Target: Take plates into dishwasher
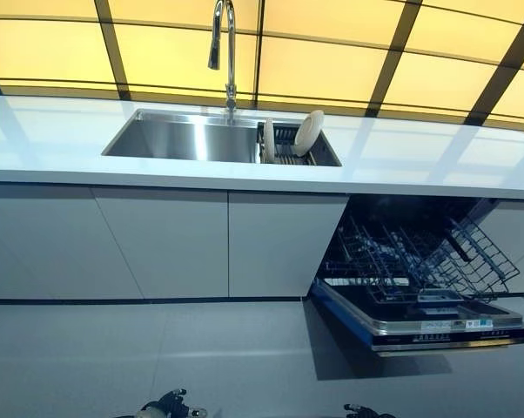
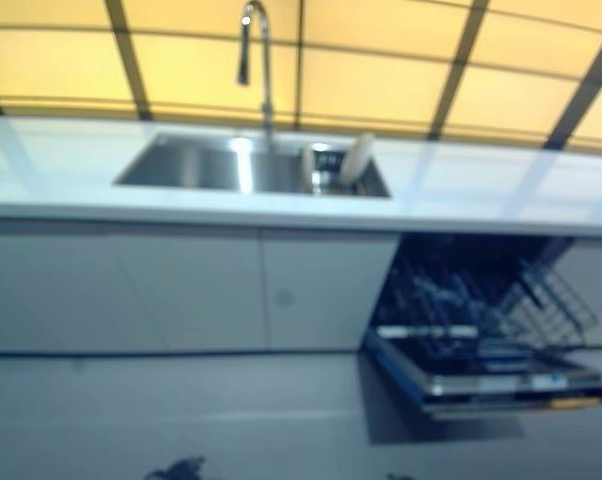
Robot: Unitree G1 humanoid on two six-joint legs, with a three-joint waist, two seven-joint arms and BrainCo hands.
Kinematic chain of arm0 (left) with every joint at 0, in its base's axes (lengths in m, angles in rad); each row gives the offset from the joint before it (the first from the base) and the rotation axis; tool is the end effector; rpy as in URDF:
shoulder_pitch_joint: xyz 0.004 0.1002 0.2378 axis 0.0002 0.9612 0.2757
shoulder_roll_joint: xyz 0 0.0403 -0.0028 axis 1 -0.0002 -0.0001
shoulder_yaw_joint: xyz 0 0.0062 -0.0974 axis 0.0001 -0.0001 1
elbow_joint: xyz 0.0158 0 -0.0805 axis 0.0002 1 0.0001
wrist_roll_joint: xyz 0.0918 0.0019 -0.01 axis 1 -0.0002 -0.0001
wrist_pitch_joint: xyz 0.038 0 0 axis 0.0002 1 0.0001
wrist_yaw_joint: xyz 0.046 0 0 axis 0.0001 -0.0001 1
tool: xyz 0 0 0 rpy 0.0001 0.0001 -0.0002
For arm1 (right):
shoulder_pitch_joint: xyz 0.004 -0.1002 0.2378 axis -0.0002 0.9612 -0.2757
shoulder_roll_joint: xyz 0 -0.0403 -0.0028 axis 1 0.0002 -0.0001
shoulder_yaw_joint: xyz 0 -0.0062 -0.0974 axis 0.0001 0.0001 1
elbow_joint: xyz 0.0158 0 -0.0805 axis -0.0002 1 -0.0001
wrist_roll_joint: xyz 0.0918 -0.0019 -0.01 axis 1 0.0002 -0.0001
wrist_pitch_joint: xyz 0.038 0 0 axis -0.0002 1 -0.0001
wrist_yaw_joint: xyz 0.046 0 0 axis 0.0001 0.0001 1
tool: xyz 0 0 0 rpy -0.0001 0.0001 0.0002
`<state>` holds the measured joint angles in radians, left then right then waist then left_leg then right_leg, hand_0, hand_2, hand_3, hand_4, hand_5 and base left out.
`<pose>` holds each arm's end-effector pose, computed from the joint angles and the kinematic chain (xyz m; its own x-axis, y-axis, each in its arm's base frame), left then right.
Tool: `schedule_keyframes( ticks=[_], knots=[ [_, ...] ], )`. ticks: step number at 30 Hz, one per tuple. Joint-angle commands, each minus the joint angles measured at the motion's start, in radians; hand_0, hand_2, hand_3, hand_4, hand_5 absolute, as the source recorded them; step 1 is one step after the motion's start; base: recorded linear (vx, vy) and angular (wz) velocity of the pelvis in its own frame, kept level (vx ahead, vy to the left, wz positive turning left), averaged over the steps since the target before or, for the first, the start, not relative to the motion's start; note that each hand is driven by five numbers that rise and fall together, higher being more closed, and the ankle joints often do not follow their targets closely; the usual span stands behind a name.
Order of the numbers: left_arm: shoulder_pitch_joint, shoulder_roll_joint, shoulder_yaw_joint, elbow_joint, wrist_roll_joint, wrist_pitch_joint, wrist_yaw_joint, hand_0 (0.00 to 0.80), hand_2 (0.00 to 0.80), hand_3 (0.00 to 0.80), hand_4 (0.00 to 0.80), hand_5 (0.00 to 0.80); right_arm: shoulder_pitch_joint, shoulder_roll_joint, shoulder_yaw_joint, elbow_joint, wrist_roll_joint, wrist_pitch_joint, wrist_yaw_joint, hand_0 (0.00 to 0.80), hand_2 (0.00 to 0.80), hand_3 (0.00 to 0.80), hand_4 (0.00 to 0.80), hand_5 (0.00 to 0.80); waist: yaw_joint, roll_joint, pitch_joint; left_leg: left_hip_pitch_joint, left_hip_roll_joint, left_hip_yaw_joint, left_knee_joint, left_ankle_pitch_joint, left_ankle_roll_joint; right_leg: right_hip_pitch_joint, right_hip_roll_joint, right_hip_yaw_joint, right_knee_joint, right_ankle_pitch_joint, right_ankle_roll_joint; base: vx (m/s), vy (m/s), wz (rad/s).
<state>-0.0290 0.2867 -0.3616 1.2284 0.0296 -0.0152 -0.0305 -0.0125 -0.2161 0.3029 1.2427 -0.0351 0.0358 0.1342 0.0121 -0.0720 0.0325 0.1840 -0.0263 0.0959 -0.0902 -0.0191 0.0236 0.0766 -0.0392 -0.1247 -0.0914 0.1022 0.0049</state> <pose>0.0769 0.2232 -0.0999 0.3425 0.1161 -0.9323 0.3899 0.8853 0.2534 0.0677 -0.2049 -0.1064 0.2404 0.0024 -0.9707 -0.3661 0.9264 -0.0884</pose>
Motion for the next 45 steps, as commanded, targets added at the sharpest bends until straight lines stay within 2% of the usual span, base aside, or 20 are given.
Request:
schedule_keyframes(
  ticks=[1,4,5,7,8,9,12,14,15,16,19,23,26,29,33,34,35,38,40,45],
  knots=[
    [-0.070,-0.047,0.036,0.069,0.032,-0.017,-0.001,0.000,0.000,0.000,0.000,0.000,-0.055,-0.028,-0.006,0.050,-0.045,-0.007,0.008,0.000,0.000,0.000,0.000,0.000,-0.023,0.054,0.026,-0.032,0.005,-0.039,0.003,0.001,-0.035,0.079,0.010,-0.016,0.038,-0.117,0.052,0.000,0.000,0.00],
    [-0.067,-0.053,0.039,0.068,0.037,-0.012,0.003,0.000,0.000,0.000,0.000,0.000,-0.057,-0.026,-0.004,0.046,-0.034,-0.044,0.038,0.000,0.000,0.000,0.000,0.000,-0.018,0.053,0.025,-0.030,0.003,-0.043,0.003,0.000,-0.033,0.083,0.009,-0.020,0.039,-0.117,0.051,0.009,0.004,0.01],
    [-0.067,-0.054,0.039,0.064,0.045,-0.006,-0.002,0.000,0.000,0.000,0.000,0.000,-0.061,-0.028,0.001,0.028,-0.003,-0.092,0.092,0.000,0.000,0.000,0.000,0.000,-0.015,0.052,0.025,-0.029,0.002,-0.046,0.003,0.000,-0.032,0.084,0.008,-0.024,0.040,-0.116,0.052,0.023,0.008,0.04],
    [-0.066,-0.051,0.038,0.055,0.049,0.003,-0.002,0.000,0.000,0.000,0.000,0.000,-0.065,-0.031,0.016,-0.028,0.044,-0.132,0.192,0.000,0.000,0.000,0.000,0.000,-0.012,0.047,0.026,-0.030,0.001,-0.048,0.003,0.002,-0.031,0.083,0.008,-0.025,0.042,-0.116,0.052,0.009,-0.002,0.07],
    [-0.063,-0.045,0.039,0.045,0.056,0.011,-0.008,0.000,0.000,0.000,0.000,0.000,-0.066,-0.036,0.033,-0.099,0.096,-0.131,0.267,0.000,0.000,0.000,0.000,0.000,-0.010,0.043,0.028,-0.031,0.001,-0.049,0.004,0.003,-0.030,0.081,0.007,-0.026,0.044,-0.115,0.053,-0.007,-0.010,0.09],
    [-0.061,-0.042,0.039,0.040,0.060,0.014,-0.010,0.000,0.000,0.000,0.000,0.000,-0.066,-0.040,0.044,-0.142,0.121,-0.119,0.298,0.000,0.000,0.000,0.000,0.000,-0.009,0.041,0.029,-0.033,0.001,-0.048,0.005,0.004,-0.030,0.080,0.006,-0.027,0.045,-0.115,0.053,-0.017,-0.025,0.08],
    [-0.038,-0.018,0.029,0.003,0.072,0.030,-0.018,0.000,0.000,0.000,0.000,0.000,-0.059,-0.068,0.079,-0.492,0.339,0.009,0.514,0.000,0.000,0.000,0.000,0.000,-0.005,0.023,0.031,-0.041,0.001,-0.048,0.008,0.009,-0.027,0.072,0.005,-0.029,0.050,-0.111,0.053,-0.009,-0.023,0.01],
    [-0.017,-0.005,0.014,-0.010,0.064,0.023,-0.018,0.000,0.000,0.000,0.000,0.000,-0.058,-0.108,0.086,-0.758,0.577,0.039,0.630,0.000,0.000,0.000,0.000,0.000,-0.007,0.014,0.033,-0.043,-0.002,-0.045,0.006,0.010,-0.025,0.068,0.003,-0.031,0.050,-0.109,0.055,0.000,0.000,0.00],
    [-0.012,-0.003,0.008,-0.009,0.056,0.016,-0.015,0.000,0.000,0.000,0.000,0.000,-0.060,-0.115,0.088,-0.865,0.678,0.044,0.638,0.000,0.000,0.000,0.000,0.000,-0.008,0.012,0.034,-0.043,-0.003,-0.044,0.004,0.011,-0.025,0.067,0.001,-0.031,0.050,-0.108,0.057,0.023,0.050,0.00],
    [-0.011,-0.003,0.004,-0.007,0.051,0.012,-0.014,0.000,0.000,0.000,0.000,0.000,-0.064,-0.117,0.089,-0.907,0.737,0.021,0.643,0.000,0.000,0.000,0.000,0.000,-0.009,0.011,0.034,-0.043,-0.004,-0.043,0.003,0.011,-0.024,0.066,0.001,-0.031,0.051,-0.108,0.058,0.031,0.082,0.02],
    [-0.018,-0.019,-0.008,0.027,0.030,-0.005,-0.008,0.000,0.000,0.000,0.000,0.000,-0.127,-0.075,0.047,-1.139,0.999,0.012,0.532,0.000,0.000,0.000,0.000,0.000,-0.014,0.015,0.038,-0.042,-0.007,-0.034,0.003,0.005,-0.019,0.053,-0.012,-0.029,0.072,-0.114,0.069,0.048,0.134,0.01],
    [-0.017,-0.029,-0.003,0.057,0.015,-0.029,0.003,0.000,0.000,0.000,0.000,0.000,-0.217,-0.010,-0.027,-1.266,1.138,-0.057,0.404,0.000,0.000,0.000,0.000,0.000,-0.017,0.025,0.054,-0.048,-0.016,-0.019,0.019,-0.009,0.007,0.002,-0.044,-0.018,0.165,-0.120,0.090,0.024,0.181,-0.09],
    [-0.018,-0.024,0.002,0.064,0.017,-0.043,0.009,0.000,0.000,0.000,0.000,0.000,-0.302,-0.002,-0.102,-1.287,1.146,-0.105,0.306,0.000,0.000,0.000,0.000,0.000,-0.015,0.032,0.074,-0.066,-0.029,-0.014,0.048,-0.018,0.030,-0.049,-0.075,-0.008,0.276,-0.110,0.104,0.044,0.264,-0.16],
    [-0.017,-0.020,-0.001,0.077,0.034,-0.052,0.011,0.000,0.000,0.000,0.000,0.000,-0.362,-0.028,-0.148,-1.273,1.093,-0.168,0.202,0.000,0.000,0.000,0.000,0.000,-0.008,0.039,0.080,-0.084,-0.040,-0.028,0.067,-0.023,0.041,-0.077,-0.096,0.002,0.379,-0.084,0.094,0.071,0.209,0.02],
    [-0.011,0.001,0.003,0.101,0.067,-0.050,0.009,0.000,0.000,0.000,0.000,0.000,-0.407,-0.109,-0.171,-1.280,0.993,-0.232,0.064,0.000,0.000,0.000,0.000,0.000,-0.001,0.050,0.086,-0.084,-0.043,-0.039,0.078,-0.040,0.055,-0.195,-0.140,0.012,0.646,0.036,0.097,0.115,0.166,0.12],
    [-0.008,0.007,0.005,0.099,0.070,-0.039,0.008,0.000,0.000,0.000,0.000,0.000,-0.425,-0.130,-0.177,-1.268,0.972,-0.255,0.045,0.000,0.000,0.000,0.000,0.000,-0.001,0.049,0.090,-0.074,-0.044,-0.039,0.075,-0.045,0.053,-0.217,-0.147,0.008,0.651,0.044,0.099,0.178,0.079,0.02],
    [-0.006,0.011,0.005,0.099,0.072,-0.030,0.008,0.000,0.000,0.000,0.000,0.000,-0.442,-0.144,-0.180,-1.262,0.958,-0.262,0.025,0.000,0.000,0.000,0.000,0.000,-0.001,0.046,0.092,-0.065,-0.045,-0.042,0.072,-0.049,0.052,-0.228,-0.147,0.003,0.634,0.048,0.101,0.212,0.012,-0.14],
    [-0.005,0.022,0.016,0.119,0.110,-0.029,0.000,0.000,0.000,0.000,0.000,0.000,-0.497,-0.198,-0.195,-1.244,0.910,-0.289,-0.046,0.000,0.000,0.000,0.000,0.000,-0.010,0.025,0.094,-0.046,-0.059,-0.057,0.079,-0.069,0.043,-0.231,-0.121,-0.008,0.468,0.029,0.099,0.261,-0.063,-0.12],
    [-0.013,0.019,0.024,0.139,0.144,-0.032,-0.002,0.000,0.000,0.000,0.000,0.000,-0.539,-0.232,-0.212,-1.218,0.845,-0.299,-0.116,0.000,0.000,0.000,0.000,0.000,-0.029,0.007,0.095,-0.020,-0.078,-0.079,0.101,-0.107,0.031,-0.229,-0.090,-0.014,0.243,0.015,0.101,0.409,-0.113,-0.01],
    [-0.021,0.009,0.021,0.141,0.142,-0.024,0.003,0.000,0.000,0.000,0.000,0.000,-0.590,-0.294,-0.226,-1.189,0.743,-0.258,-0.216,0.000,0.000,0.000,0.000,0.000,-0.057,0.007,0.094,0.037,-0.085,-0.105,0.120,-0.153,0.027,-0.278,-0.073,-0.017,0.078,0.094,0.122,0.360,-0.121,0.11]
  ],
)
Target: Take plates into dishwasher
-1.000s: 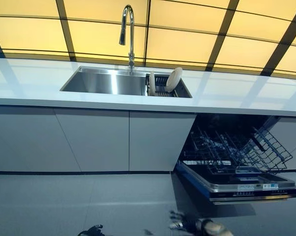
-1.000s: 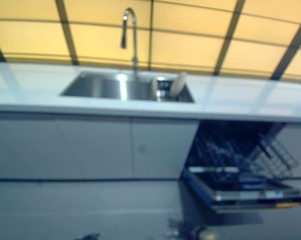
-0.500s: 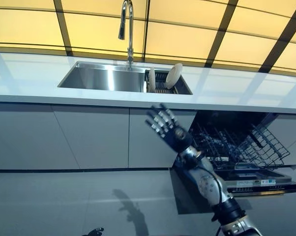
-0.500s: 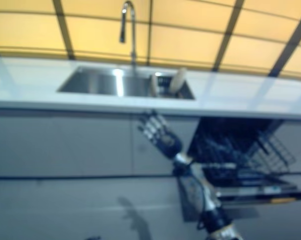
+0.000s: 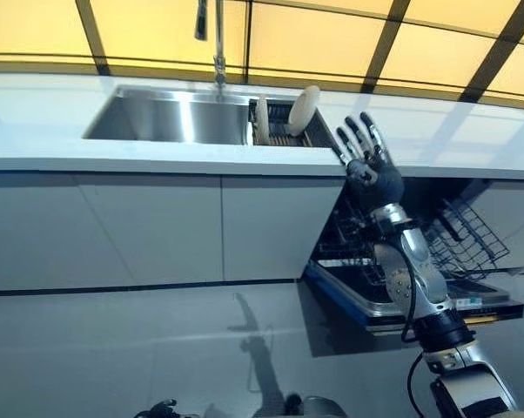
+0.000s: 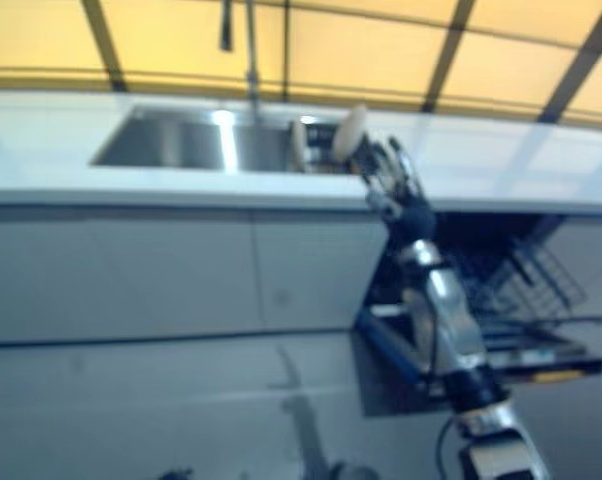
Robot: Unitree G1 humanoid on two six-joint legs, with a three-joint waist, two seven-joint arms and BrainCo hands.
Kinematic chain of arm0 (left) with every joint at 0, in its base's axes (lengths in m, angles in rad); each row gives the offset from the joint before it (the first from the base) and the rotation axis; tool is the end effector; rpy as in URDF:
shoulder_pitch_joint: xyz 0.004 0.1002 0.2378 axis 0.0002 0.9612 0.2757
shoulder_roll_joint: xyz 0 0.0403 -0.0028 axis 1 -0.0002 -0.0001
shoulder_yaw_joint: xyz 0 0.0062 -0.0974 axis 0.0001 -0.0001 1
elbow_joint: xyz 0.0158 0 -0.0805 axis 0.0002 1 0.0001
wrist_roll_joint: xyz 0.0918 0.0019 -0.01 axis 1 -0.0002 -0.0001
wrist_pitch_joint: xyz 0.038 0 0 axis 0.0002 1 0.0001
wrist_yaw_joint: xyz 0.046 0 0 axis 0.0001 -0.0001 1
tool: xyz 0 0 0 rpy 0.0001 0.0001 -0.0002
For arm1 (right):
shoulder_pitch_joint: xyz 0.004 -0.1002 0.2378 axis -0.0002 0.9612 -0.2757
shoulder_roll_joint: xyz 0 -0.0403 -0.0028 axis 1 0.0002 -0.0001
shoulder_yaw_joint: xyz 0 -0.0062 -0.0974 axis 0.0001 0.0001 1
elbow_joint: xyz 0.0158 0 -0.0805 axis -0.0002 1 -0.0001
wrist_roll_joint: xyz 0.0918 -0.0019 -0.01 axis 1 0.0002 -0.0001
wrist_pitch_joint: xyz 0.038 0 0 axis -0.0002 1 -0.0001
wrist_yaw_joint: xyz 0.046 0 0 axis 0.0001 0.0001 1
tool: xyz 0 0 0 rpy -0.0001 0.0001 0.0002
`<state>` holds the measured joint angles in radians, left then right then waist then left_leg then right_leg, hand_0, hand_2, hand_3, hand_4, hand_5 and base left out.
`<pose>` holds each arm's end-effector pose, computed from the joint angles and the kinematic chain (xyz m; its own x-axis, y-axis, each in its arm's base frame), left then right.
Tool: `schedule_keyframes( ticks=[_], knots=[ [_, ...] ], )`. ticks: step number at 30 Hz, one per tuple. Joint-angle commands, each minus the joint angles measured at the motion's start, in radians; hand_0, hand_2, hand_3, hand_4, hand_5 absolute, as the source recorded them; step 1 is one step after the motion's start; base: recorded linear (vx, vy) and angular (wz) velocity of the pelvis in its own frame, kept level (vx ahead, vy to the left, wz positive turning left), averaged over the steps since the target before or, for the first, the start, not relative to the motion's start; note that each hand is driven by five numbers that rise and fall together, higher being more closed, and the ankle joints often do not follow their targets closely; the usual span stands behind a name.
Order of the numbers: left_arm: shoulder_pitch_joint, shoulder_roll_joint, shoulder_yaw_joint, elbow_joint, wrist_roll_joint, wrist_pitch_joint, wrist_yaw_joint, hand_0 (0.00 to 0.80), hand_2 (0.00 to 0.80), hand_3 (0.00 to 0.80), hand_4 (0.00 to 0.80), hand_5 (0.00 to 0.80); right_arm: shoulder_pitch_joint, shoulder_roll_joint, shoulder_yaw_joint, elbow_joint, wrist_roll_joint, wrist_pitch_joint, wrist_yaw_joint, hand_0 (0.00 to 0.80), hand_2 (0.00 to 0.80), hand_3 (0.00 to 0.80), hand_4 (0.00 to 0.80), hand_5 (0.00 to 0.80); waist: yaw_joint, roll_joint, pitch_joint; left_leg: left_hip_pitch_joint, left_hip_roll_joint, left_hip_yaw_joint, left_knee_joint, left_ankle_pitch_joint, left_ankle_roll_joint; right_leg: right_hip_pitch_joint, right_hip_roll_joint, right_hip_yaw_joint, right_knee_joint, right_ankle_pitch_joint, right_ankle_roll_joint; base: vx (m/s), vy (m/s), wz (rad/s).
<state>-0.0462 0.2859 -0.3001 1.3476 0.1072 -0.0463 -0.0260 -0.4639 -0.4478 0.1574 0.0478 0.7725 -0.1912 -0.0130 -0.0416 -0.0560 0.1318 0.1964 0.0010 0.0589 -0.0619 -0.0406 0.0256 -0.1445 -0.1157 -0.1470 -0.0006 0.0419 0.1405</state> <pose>0.0662 0.2330 -0.1011 0.2866 0.1657 -0.9436 0.3996 0.8745 0.2749 0.2645 -0.1793 0.1590 0.8572 0.1686 0.4866 -0.3140 0.9200 0.2344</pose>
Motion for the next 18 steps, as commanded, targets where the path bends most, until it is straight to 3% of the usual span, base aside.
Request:
schedule_keyframes(
  ticks=[1,3,5,7,8,10,11,12,13,14,15,16,17,18],
  knots=[
    [-0.008,0.013,-0.042,0.009,0.068,0.017,-0.005,0.000,0.000,0.000,0.000,0.000,-0.152,-0.084,-0.089,0.002,-0.090,-0.007,-0.089,0.000,0.000,0.000,0.000,0.000,-0.010,-0.009,0.001,0.050,-0.109,-0.079,0.103,-0.152,0.028,-0.089,-0.006,0.000,-0.009,0.171,-0.010,0.532,-0.249,0.30],
    [-0.005,0.017,-0.044,0.002,0.079,0.014,-0.005,0.000,0.000,0.000,0.000,0.000,-0.175,-0.113,-0.088,0.011,-0.107,-0.008,-0.111,0.000,0.000,0.000,0.000,0.000,-0.013,-0.022,-0.002,0.069,-0.112,-0.097,0.135,-0.195,0.037,-0.084,-0.009,0.021,0.034,0.175,-0.013,0.503,-0.272,0.38],
    [0.000,0.013,-0.030,0.000,0.075,0.010,-0.009,0.000,0.000,0.000,0.000,0.000,-0.203,-0.129,-0.079,0.017,-0.123,0.007,-0.105,0.000,0.000,0.000,0.000,0.000,-0.012,-0.021,-0.027,0.101,-0.097,-0.080,0.172,-0.226,0.009,-0.069,-0.013,-0.012,0.073,0.155,-0.025,0.456,-0.257,0.46],
    [0.008,0.009,-0.026,0.000,0.066,-0.004,-0.020,0.000,0.000,0.000,0.000,0.000,-0.224,-0.130,-0.055,0.007,-0.134,0.026,-0.100,0.000,0.000,0.000,0.000,0.000,-0.014,-0.002,-0.057,0.130,-0.064,-0.062,0.237,-0.163,-0.040,-0.049,0.003,-0.047,0.080,0.125,-0.050,0.389,-0.228,0.12],
    [0.012,0.006,-0.026,0.000,0.059,-0.016,-0.022,0.000,0.000,0.000,0.000,0.000,-0.232,-0.130,-0.039,-0.005,-0.146,0.036,-0.106,0.000,0.000,0.000,0.000,0.000,-0.015,0.008,-0.069,0.128,-0.048,-0.060,0.295,-0.092,-0.069,-0.035,0.016,-0.054,0.074,0.111,-0.067,0.357,-0.231,-0.12],
    [0.023,-0.012,-0.023,-0.004,0.025,-0.054,-0.002,0.000,0.000,0.000,0.000,0.000,-0.242,-0.132,0.003,-0.031,-0.150,0.050,-0.111,0.000,0.000,0.000,0.000,0.000,-0.007,0.011,-0.083,0.058,-0.036,-0.055,0.579,0.087,-0.129,0.036,0.045,-0.047,0.044,0.076,-0.119,0.429,-0.278,-0.16],
    [0.024,-0.015,-0.021,-0.007,0.022,-0.068,0.009,0.000,0.000,0.000,0.000,0.000,-0.243,-0.134,0.008,-0.035,-0.148,0.052,-0.108,0.000,0.000,0.000,0.000,0.000,-0.006,0.005,-0.087,0.036,-0.043,-0.057,0.606,0.108,-0.133,0.043,0.043,-0.044,0.040,0.073,-0.126,0.376,-0.274,-0.27],
    [0.027,-0.023,-0.022,-0.018,0.021,-0.083,0.027,0.000,0.000,0.000,0.000,0.000,-0.236,-0.138,0.014,-0.044,-0.155,0.052,-0.106,0.000,0.000,0.000,0.000,0.000,0.008,-0.016,-0.078,-0.079,-0.041,-0.022,0.856,0.124,-0.134,0.089,0.035,-0.039,0.039,0.050,-0.153,0.322,-0.270,-0.40],
    [0.024,-0.026,-0.025,-0.035,0.020,-0.092,0.043,0.000,0.000,0.000,0.000,0.000,-0.230,-0.140,0.016,-0.053,-0.162,0.051,-0.113,0.000,0.000,0.000,0.000,0.000,0.019,-0.035,-0.065,-0.183,-0.021,0.005,0.973,0.095,-0.118,0.127,0.029,-0.035,0.038,0.030,-0.168,0.306,-0.274,-0.39],
    [0.018,-0.026,-0.028,-0.051,0.020,-0.095,0.054,0.000,0.000,0.000,0.000,0.000,-0.225,-0.143,0.016,-0.059,-0.162,0.049,-0.122,0.000,0.000,0.000,0.000,0.000,0.027,-0.041,-0.054,-0.247,0.008,0.021,0.983,0.072,-0.105,0.153,0.032,-0.032,0.039,0.016,-0.173,0.226,-0.182,-0.24],
    [0.015,-0.025,-0.029,-0.057,0.018,-0.096,0.059,0.000,0.000,0.000,0.000,0.000,-0.223,-0.145,0.015,-0.061,-0.161,0.048,-0.127,0.000,0.000,0.000,0.000,0.000,0.029,-0.048,-0.051,-0.266,0.011,0.026,0.978,0.069,-0.100,0.159,0.027,-0.030,0.038,0.012,-0.174,0.298,-0.135,-0.08],
    [-0.008,-0.020,-0.039,-0.073,0.009,-0.095,0.073,0.000,0.000,0.000,0.000,0.000,-0.223,-0.144,0.015,-0.063,-0.182,0.044,-0.152,0.000,0.000,0.000,0.000,0.000,0.048,-0.049,-0.027,-0.329,0.039,0.048,0.859,0.029,-0.079,0.208,0.037,-0.026,0.028,-0.012,-0.169,0.233,-0.081,0.05],
    [-0.010,-0.019,-0.040,-0.073,0.008,-0.096,0.075,0.000,0.000,0.000,0.000,0.000,-0.224,-0.144,0.015,-0.063,-0.184,0.044,-0.154,0.000,0.000,0.000,0.000,0.000,0.048,-0.053,-0.027,-0.331,0.036,0.051,0.845,0.032,-0.077,0.209,0.034,-0.026,0.027,-0.013,-0.167,0.390,-0.053,0.08],
    [-0.028,-0.011,-0.041,-0.078,0.014,-0.092,0.081,0.000,0.000,0.000,0.000,0.000,-0.241,-0.138,0.018,-0.061,-0.211,0.053,-0.184,0.000,0.000,0.000,0.000,0.000,0.063,-0.049,-0.019,-0.341,0.037,0.073,0.654,0.022,-0.071,0.234,0.042,-0.019,0.013,-0.030,-0.156,0.248,0.004,0.04]
  ],
)
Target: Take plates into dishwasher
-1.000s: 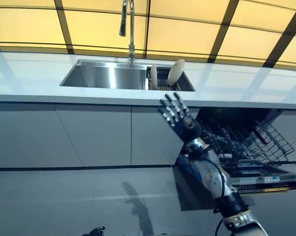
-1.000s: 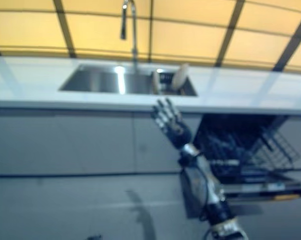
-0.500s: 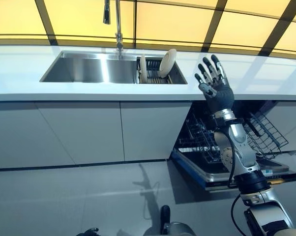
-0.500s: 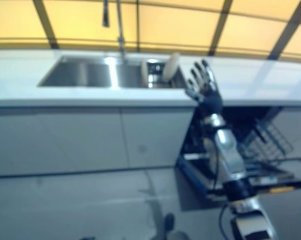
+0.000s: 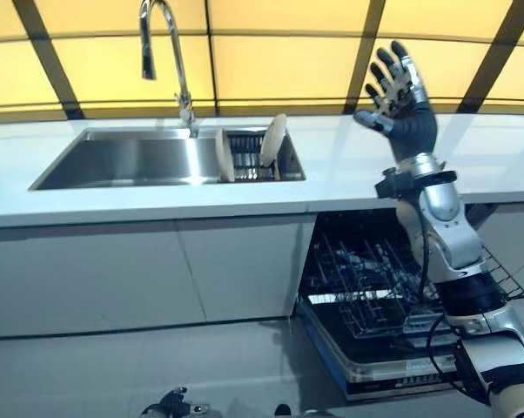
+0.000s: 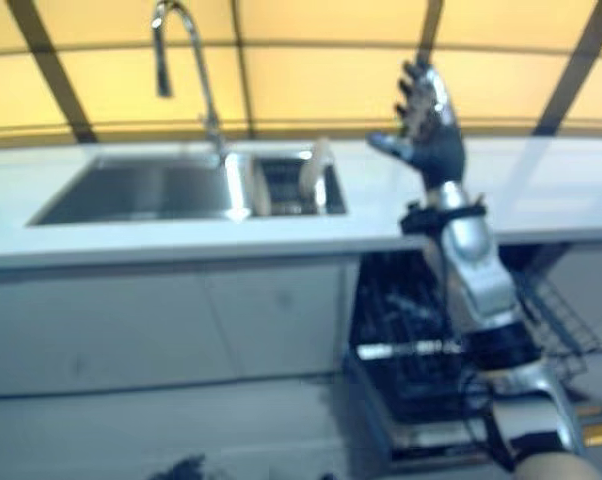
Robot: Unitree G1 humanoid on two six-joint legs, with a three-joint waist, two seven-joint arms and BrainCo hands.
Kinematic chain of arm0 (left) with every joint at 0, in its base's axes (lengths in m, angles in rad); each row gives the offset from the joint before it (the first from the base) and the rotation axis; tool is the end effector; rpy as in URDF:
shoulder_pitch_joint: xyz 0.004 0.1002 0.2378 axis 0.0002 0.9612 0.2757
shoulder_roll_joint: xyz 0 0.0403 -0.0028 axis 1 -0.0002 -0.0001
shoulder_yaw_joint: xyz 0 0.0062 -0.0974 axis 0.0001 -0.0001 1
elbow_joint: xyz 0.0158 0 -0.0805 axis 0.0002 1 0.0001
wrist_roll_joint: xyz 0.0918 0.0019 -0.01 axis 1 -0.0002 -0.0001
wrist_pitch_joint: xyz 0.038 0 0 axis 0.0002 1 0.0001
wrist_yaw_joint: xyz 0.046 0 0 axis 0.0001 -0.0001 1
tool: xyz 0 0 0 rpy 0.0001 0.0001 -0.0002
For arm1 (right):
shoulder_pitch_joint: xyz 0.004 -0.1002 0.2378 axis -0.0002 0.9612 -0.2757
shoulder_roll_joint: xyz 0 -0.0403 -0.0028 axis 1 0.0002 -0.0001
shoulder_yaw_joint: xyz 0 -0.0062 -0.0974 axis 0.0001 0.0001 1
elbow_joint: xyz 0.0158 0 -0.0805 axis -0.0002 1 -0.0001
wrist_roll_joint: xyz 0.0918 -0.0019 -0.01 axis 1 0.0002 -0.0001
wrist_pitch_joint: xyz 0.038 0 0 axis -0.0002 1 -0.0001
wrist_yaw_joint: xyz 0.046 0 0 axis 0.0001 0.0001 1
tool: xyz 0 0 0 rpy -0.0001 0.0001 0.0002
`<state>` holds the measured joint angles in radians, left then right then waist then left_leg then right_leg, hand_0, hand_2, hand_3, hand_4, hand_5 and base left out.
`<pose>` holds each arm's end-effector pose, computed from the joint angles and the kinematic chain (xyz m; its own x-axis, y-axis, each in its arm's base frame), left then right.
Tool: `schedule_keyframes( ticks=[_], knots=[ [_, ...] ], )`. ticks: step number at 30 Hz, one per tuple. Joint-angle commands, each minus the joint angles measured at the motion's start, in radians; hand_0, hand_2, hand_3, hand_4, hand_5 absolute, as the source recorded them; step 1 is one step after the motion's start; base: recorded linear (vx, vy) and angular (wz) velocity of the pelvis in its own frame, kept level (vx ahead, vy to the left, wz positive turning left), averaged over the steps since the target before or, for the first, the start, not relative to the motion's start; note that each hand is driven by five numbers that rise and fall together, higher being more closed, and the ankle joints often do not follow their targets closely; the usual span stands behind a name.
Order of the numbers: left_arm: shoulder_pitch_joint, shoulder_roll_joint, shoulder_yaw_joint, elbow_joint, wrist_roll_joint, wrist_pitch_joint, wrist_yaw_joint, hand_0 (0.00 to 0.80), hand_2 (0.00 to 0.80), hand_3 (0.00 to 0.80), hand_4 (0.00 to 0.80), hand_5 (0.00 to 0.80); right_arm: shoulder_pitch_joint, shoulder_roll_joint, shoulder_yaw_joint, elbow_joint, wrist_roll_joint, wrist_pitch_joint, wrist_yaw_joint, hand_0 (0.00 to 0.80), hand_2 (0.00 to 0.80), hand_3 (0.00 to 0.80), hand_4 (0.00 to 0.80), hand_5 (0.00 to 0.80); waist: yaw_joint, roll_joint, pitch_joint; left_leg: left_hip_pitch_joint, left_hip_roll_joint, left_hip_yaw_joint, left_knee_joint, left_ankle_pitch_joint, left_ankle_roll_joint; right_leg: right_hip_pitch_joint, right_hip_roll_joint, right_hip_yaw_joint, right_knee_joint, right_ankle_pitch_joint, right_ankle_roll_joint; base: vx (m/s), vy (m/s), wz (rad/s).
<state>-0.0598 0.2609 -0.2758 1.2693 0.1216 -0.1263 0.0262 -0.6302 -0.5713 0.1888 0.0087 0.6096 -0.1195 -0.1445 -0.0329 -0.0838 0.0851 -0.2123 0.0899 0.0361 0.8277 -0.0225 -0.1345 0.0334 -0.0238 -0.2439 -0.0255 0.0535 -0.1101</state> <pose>0.0872 0.2191 -0.0984 0.4575 0.1276 -0.8800 0.3683 0.8736 0.3181 0.2732 -0.1785 0.2096 0.8050 0.1673 0.5692 -0.1929 0.9811 -0.0154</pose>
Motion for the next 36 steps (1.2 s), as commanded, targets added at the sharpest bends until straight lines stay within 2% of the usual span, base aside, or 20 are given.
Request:
schedule_keyframes(
  ticks=[1,3,4,5,6,7,10,12,14,17,18,20,21,23,25,27,28,31,33,36],
  knots=[
    [-0.017,0.015,-0.064,0.000,0.000,-0.009,0.029,0.000,0.000,0.000,0.000,0.000,-0.080,-0.014,-0.011,-0.021,-0.050,-0.016,-0.057,0.000,0.000,0.000,0.000,0.000,0.057,-0.022,0.030,0.075,-0.053,0.101,-0.267,0.006,0.089,0.063,-0.051,0.080,0.036,-0.045,0.097,0.381,0.029,-0.06],
    [-0.030,0.020,-0.060,-0.002,0.000,0.013,0.023,0.000,0.000,0.000,0.000,0.000,-0.112,-0.011,-0.004,-0.006,-0.056,0.003,-0.096,0.000,0.000,0.000,0.000,0.000,0.073,-0.012,0.029,0.073,-0.055,0.110,-0.472,0.020,0.081,0.089,-0.033,0.093,0.020,-0.063,0.107,0.388,0.084,-0.10],
    [-0.031,0.017,-0.056,0.002,0.003,0.024,0.022,0.000,0.000,0.000,0.000,0.000,-0.126,-0.008,0.000,0.015,-0.059,0.005,-0.118,0.000,0.000,0.000,0.000,0.000,0.084,-0.001,0.028,0.082,-0.067,0.107,-0.646,0.040,0.071,0.108,-0.019,0.104,0.013,-0.076,0.116,0.493,0.132,0.03],
    [-0.027,0.015,-0.056,0.002,0.005,0.029,0.023,0.000,0.000,0.000,0.000,0.000,-0.130,-0.005,0.003,0.028,-0.065,0.006,-0.130,0.000,0.000,0.000,0.000,0.000,0.095,0.011,0.025,0.082,-0.069,0.103,-0.760,0.085,0.058,0.126,-0.003,0.113,0.010,-0.088,0.120,0.583,0.151,0.00],
    [-0.016,0.012,-0.056,0.002,0.003,0.033,0.027,0.000,0.000,0.000,0.000,0.000,-0.130,-0.001,0.005,0.044,-0.064,0.004,-0.135,0.000,0.000,0.000,0.000,0.000,0.109,0.025,0.022,0.066,-0.067,0.097,-0.854,0.160,0.043,0.155,0.017,0.135,0.005,-0.102,0.120,0.598,0.144,-0.07],
    [0.012,0.009,-0.056,-0.003,-0.012,0.033,0.043,0.000,0.000,0.000,0.000,0.000,-0.130,-0.008,0.005,0.064,-0.050,-0.005,-0.122,0.000,0.000,0.000,0.000,0.000,0.128,0.030,0.021,0.015,-0.075,0.087,-0.906,0.190,0.041,0.196,0.038,0.181,0.011,-0.130,0.120,0.586,0.148,-0.17],
    [0.044,0.015,-0.037,-0.003,-0.031,0.026,0.041,0.000,0.000,0.000,0.000,0.000,-0.138,-0.039,0.000,0.102,-0.015,-0.013,-0.086,0.000,0.000,0.000,0.000,0.000,0.147,0.027,0.016,-0.016,-0.068,0.110,-0.855,0.194,0.056,0.241,0.029,0.205,0.035,-0.186,0.126,0.456,0.212,-0.53],
    [0.036,0.019,-0.030,0.003,-0.041,0.039,0.031,0.000,0.000,0.000,0.000,0.000,-0.129,-0.043,-0.010,0.119,-0.005,-0.020,-0.068,0.000,0.000,0.000,0.000,0.000,0.145,0.018,0.002,-0.005,-0.058,0.141,-0.809,0.160,0.082,0.254,-0.004,0.177,0.058,-0.210,0.142,0.396,0.278,-0.71],
    [0.020,0.023,-0.033,0.005,-0.054,0.048,0.028,0.000,0.000,0.000,0.000,0.000,-0.095,-0.041,-0.031,0.113,-0.014,-0.015,-0.062,0.000,0.000,0.000,0.000,0.000,0.144,0.004,-0.008,-0.005,-0.073,0.149,-0.741,0.103,0.112,0.258,-0.047,0.145,0.126,-0.204,0.169,0.410,0.295,-0.33],
    [-0.004,0.034,-0.060,0.001,-0.045,0.052,0.021,0.000,0.000,0.000,0.000,0.000,-0.029,-0.046,-0.075,0.099,-0.017,-0.020,-0.068,0.000,0.000,0.000,0.000,0.000,0.136,-0.026,-0.029,0.039,-0.125,0.125,-0.755,0.080,0.162,0.222,-0.109,0.134,0.320,-0.068,0.222,0.425,0.317,-0.09],
    [-0.010,0.039,-0.071,0.002,-0.048,0.050,0.019,0.000,0.000,0.000,0.000,0.000,-0.008,-0.048,-0.091,0.093,-0.016,-0.021,-0.069,0.000,0.000,0.000,0.000,0.000,0.133,-0.023,-0.034,0.058,-0.137,0.107,-0.765,0.076,0.174,0.193,-0.117,0.136,0.447,-0.009,0.229,0.390,0.325,0.18],
    [-0.019,0.049,-0.079,-0.001,-0.061,0.056,0.015,0.000,0.000,0.000,0.000,0.000,0.027,-0.047,-0.117,0.076,-0.016,-0.018,-0.073,0.000,0.000,0.000,0.000,0.000,0.119,0.012,-0.033,0.114,-0.136,0.080,-0.781,0.053,0.190,0.074,-0.128,0.135,0.692,0.084,0.230,0.371,0.365,0.19],
    [-0.025,0.053,-0.085,-0.002,-0.061,0.061,0.016,0.000,0.000,0.000,0.000,0.000,0.036,-0.042,-0.127,0.072,-0.018,-0.016,-0.079,0.000,0.000,0.000,0.000,0.000,0.113,0.025,-0.028,0.140,-0.137,0.073,-0.785,0.038,0.199,0.013,-0.139,0.129,0.759,0.085,0.225,0.316,0.315,0.07],
    [-0.025,0.060,-0.088,-0.014,-0.051,0.073,0.015,0.000,0.000,0.000,0.000,0.000,0.030,-0.039,-0.132,0.086,-0.016,-0.015,-0.091,0.000,0.000,0.000,0.000,0.000,0.105,0.033,-0.020,0.176,-0.143,0.073,-0.795,0.027,0.204,-0.068,-0.148,0.119,0.791,0.084,0.223,0.243,0.170,0.07],
    [-0.037,0.074,-0.101,-0.021,-0.041,0.084,0.018,0.000,0.000,0.000,0.000,0.000,-0.012,-0.050,-0.127,0.136,0.003,-0.010,-0.117,0.000,0.000,0.000,0.000,0.000,0.098,0.040,0.002,0.242,-0.145,0.058,-0.828,0.020,0.194,-0.131,-0.144,0.057,0.617,0.000,0.196,0.271,0.027,0.19],
    [-0.046,0.081,-0.093,-0.020,-0.032,0.082,0.019,0.000,0.000,0.000,0.000,0.000,-0.035,-0.057,-0.123,0.158,0.017,-0.005,-0.134,0.000,0.000,0.000,0.000,0.000,0.095,0.036,0.009,0.265,-0.142,0.052,-0.846,0.011,0.180,-0.132,-0.136,0.018,0.424,-0.010,0.195,0.204,-0.109,0.29],
    [-0.052,0.085,-0.087,-0.027,-0.027,0.089,0.018,0.000,0.000,0.000,0.000,0.000,-0.040,-0.059,-0.120,0.163,0.028,0.003,-0.141,0.000,0.000,0.000,0.000,0.000,0.088,0.028,0.014,0.286,-0.145,0.045,-0.858,0.002,0.169,-0.131,-0.126,0.005,0.272,0.002,0.204,0.219,-0.140,0.19],
    [-0.053,0.083,-0.078,-0.049,-0.024,0.111,0.021,0.000,0.000,0.000,0.000,0.000,-0.037,-0.062,-0.117,0.154,0.076,0.049,-0.160,0.000,0.000,0.000,0.000,0.000,0.063,0.020,0.021,0.318,-0.150,0.025,-0.886,-0.009,0.157,-0.114,-0.082,0.038,0.097,0.027,0.223,0.195,-0.091,0.04],
    [-0.049,0.082,-0.083,-0.059,-0.022,0.119,0.017,0.000,0.000,0.000,0.000,0.000,-0.031,-0.059,-0.118,0.151,0.114,0.094,-0.172,0.000,0.000,0.000,0.000,0.000,0.044,0.019,0.021,0.334,-0.156,-0.001,-0.905,-0.014,0.161,-0.136,-0.073,0.087,0.105,0.058,0.233,0.148,-0.069,0.22],
    [-0.041,0.077,-0.086,-0.069,-0.031,0.129,0.013,0.000,0.000,0.000,0.000,0.000,-0.037,-0.065,-0.123,0.192,0.179,0.157,-0.150,0.000,0.000,0.000,0.000,0.000,0.048,0.019,0.008,0.331,-0.149,-0.004,-0.914,-0.007,0.155,-0.093,-0.057,0.087,0.059,0.031,0.221,0.100,-0.098,0.40]
  ],
)
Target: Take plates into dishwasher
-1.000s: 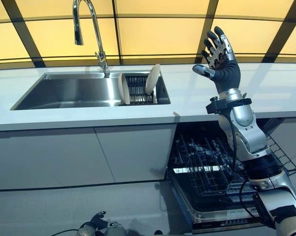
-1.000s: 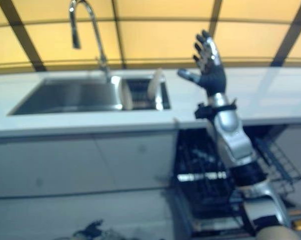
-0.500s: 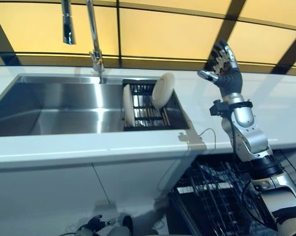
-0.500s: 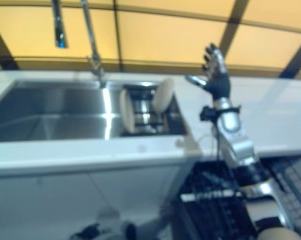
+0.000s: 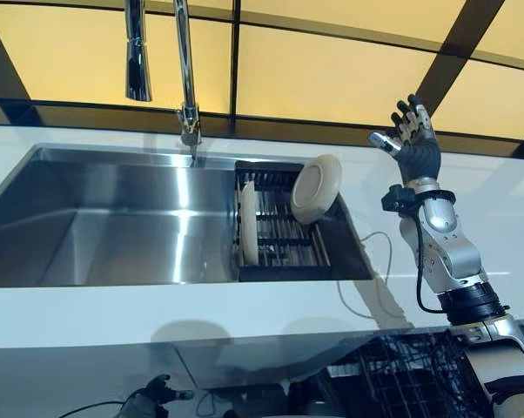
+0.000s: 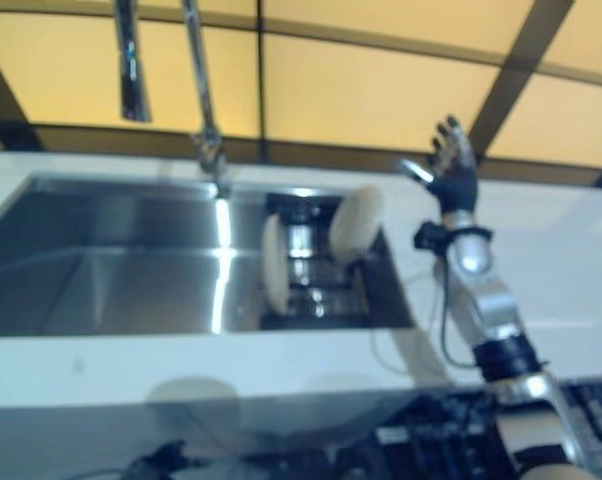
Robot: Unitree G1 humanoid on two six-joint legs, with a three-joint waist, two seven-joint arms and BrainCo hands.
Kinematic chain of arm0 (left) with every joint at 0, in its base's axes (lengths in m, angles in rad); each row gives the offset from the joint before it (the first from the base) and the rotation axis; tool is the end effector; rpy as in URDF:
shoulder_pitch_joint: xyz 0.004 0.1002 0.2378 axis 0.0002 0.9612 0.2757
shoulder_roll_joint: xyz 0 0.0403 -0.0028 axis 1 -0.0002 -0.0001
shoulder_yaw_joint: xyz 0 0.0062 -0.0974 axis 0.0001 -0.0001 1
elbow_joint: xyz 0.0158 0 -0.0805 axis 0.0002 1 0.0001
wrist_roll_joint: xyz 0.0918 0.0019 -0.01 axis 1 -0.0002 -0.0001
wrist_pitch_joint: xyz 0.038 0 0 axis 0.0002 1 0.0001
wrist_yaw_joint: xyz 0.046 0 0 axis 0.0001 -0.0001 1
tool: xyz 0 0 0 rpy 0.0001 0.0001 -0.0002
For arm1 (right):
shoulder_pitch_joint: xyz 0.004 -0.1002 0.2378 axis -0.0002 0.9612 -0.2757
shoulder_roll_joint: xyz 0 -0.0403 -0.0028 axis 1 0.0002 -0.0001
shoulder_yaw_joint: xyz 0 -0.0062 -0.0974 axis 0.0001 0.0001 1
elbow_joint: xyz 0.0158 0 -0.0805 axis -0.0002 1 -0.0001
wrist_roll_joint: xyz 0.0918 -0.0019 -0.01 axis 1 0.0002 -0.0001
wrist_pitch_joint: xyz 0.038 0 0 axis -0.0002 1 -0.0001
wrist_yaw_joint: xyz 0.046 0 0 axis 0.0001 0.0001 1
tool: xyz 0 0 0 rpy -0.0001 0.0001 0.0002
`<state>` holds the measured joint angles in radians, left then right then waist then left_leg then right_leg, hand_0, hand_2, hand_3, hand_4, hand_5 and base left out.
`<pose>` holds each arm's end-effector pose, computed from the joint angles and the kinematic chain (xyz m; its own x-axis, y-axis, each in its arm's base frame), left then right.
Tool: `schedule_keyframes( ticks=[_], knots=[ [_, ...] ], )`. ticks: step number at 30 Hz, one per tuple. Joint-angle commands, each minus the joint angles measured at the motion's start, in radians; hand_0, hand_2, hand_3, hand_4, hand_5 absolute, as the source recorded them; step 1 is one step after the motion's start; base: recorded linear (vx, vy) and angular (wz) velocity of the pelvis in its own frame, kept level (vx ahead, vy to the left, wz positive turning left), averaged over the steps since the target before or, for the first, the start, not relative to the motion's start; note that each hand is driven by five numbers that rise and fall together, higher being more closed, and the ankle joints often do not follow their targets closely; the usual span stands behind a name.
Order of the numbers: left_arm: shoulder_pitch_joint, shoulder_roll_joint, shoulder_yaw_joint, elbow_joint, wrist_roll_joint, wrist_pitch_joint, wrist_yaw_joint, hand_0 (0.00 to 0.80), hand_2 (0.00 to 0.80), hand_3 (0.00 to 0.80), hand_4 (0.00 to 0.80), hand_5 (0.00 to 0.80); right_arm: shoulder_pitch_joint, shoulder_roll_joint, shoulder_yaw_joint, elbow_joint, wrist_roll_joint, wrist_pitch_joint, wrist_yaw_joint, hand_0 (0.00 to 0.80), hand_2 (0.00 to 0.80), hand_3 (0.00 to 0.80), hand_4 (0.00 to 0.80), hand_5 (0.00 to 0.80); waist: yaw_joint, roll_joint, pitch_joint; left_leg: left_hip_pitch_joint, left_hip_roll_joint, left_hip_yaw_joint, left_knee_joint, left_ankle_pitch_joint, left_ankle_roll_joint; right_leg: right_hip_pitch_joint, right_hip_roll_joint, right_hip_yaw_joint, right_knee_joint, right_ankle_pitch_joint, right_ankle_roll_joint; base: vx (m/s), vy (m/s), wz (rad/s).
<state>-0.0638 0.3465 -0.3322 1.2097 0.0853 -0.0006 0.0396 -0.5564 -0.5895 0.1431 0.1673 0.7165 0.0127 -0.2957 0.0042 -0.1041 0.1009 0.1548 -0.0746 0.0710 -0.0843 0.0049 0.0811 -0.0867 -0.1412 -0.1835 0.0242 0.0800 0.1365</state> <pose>0.0923 0.2431 -0.0905 0.4090 0.2359 -0.8815 0.3779 0.8355 0.3990 0.2814 -0.2091 0.1708 0.9570 -0.1161 0.2658 0.0800 0.9865 0.1429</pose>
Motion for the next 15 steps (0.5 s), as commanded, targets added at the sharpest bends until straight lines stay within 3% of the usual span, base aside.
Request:
schedule_keyframes(
  ticks=[1,8,15],
  knots=[
    [-0.037,-0.010,-0.031,-0.010,-0.008,0.003,-0.005,0.000,0.000,0.000,0.000,0.000,-0.118,-0.050,-0.073,0.052,0.093,0.043,0.013,0.000,0.000,0.000,0.000,0.000,0.014,0.038,-0.012,-0.039,0.018,-0.035,-0.003,-0.031,-0.064,0.043,0.065,0.027,-0.007,0.002,-0.029,0.073,-0.094,0.01],
    [-0.031,-0.033,-0.052,-0.021,-0.018,0.008,-0.035,0.000,0.000,0.000,0.000,0.000,-0.191,-0.067,-0.032,0.178,0.218,0.152,0.066,0.000,0.000,0.000,0.000,0.000,0.032,0.021,-0.035,-0.044,0.028,0.001,-0.003,-0.029,-0.080,0.123,0.091,0.017,-0.099,-0.002,-0.050,0.066,-0.084,-0.09],
    [-0.030,-0.033,-0.076,0.001,-0.012,-0.012,-0.026,0.000,0.000,0.000,0.000,0.000,-0.294,-0.070,0.057,0.305,0.261,0.261,0.129,0.000,0.000,0.000,0.000,0.000,0.047,0.015,-0.040,-0.047,0.035,0.022,0.001,-0.024,-0.093,0.140,0.100,0.004,-0.107,-0.011,-0.061,0.042,-0.056,0.01]
  ],
)
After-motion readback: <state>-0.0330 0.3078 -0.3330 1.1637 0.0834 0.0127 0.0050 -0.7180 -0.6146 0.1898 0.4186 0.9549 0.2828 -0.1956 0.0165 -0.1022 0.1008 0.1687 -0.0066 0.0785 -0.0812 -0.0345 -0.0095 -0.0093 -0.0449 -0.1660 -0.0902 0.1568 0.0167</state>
